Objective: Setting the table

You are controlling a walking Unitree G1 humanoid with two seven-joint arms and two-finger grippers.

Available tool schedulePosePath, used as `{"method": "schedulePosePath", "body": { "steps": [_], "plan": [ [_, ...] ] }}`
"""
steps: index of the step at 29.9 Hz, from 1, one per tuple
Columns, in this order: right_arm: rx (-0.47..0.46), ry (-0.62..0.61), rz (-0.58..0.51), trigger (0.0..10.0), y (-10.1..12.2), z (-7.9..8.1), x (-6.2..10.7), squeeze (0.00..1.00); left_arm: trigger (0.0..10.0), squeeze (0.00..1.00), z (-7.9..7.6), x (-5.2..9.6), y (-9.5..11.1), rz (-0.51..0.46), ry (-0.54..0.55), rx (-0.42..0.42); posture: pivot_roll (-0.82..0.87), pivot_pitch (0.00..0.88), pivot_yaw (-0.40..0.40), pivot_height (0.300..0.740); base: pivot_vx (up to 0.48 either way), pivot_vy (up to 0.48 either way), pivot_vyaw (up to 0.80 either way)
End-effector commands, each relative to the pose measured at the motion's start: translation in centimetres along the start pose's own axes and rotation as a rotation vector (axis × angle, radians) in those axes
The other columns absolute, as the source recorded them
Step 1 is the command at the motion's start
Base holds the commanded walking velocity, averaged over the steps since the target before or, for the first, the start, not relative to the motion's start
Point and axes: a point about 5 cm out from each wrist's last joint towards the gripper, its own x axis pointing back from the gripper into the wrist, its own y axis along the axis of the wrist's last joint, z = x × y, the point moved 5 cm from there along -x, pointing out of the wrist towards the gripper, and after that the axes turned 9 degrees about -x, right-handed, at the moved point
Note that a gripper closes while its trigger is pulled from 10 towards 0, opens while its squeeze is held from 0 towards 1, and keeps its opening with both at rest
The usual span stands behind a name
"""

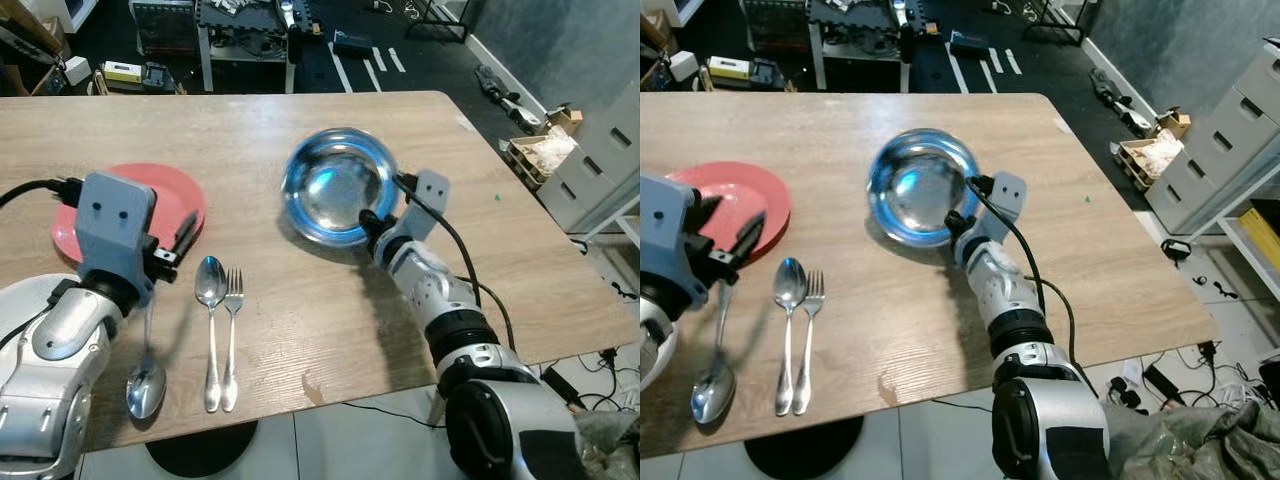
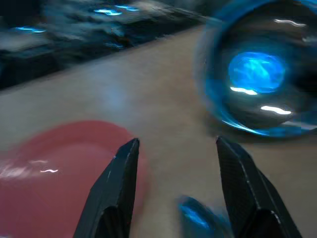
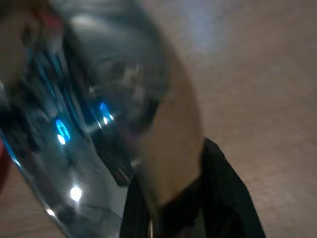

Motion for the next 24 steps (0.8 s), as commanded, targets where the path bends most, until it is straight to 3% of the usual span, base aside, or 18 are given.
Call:
{"method": "schedulePosePath", "body": {
  "steps": [1, 5, 8, 15, 19, 24],
  "plan": [
    [-0.026, -0.028, 0.043, 0.0, -1.6, -1.4, 0.4, 0.00, 10.0, 0.00, -2.9, 0.8, 0.2, 0.000, -0.198, 0.046, 0.15, 0.136, -0.034, 0.740, 0.000, 0.000, 0.00],
    [-0.027, 0.009, 0.043, 0.0, -1.6, -0.9, 0.4, 0.00, 10.0, 0.00, -3.9, 2.0, 0.2, 0.023, -0.303, 0.011, 0.15, 0.134, -0.032, 0.740, 0.000, 0.000, 0.00],
    [-0.026, 0.030, 0.057, 0.0, -2.1, -0.7, 0.6, 0.00, 10.0, 0.00, -3.1, 2.4, 0.2, 0.037, -0.286, -0.028, 0.16, 0.127, -0.029, 0.740, 0.000, 0.000, 0.00],
    [-0.015, 0.059, 0.046, 0.0, -2.6, -0.3, 0.9, 0.00, 10.0, 0.00, -2.3, 2.9, -0.3, 0.067, -0.276, -0.034, 0.16, 0.123, -0.030, 0.740, 0.000, 0.000, 0.00],
    [0.002, 0.104, -0.015, 0.0, -1.5, 0.6, 1.1, 0.00, 10.0, 0.00, -2.3, 2.9, -0.2, 0.067, -0.278, -0.036, 0.16, 0.120, -0.031, 0.740, 0.000, 0.000, 0.00],
    [-0.003, 0.219, -0.170, 0.0, 2.0, 2.9, 2.4, 0.00, 10.0, 0.00, -2.3, 2.5, 0.9, 0.022, -0.261, -0.044, 0.16, 0.117, -0.030, 0.740, 0.000, 0.000, 0.00]
  ]
}}
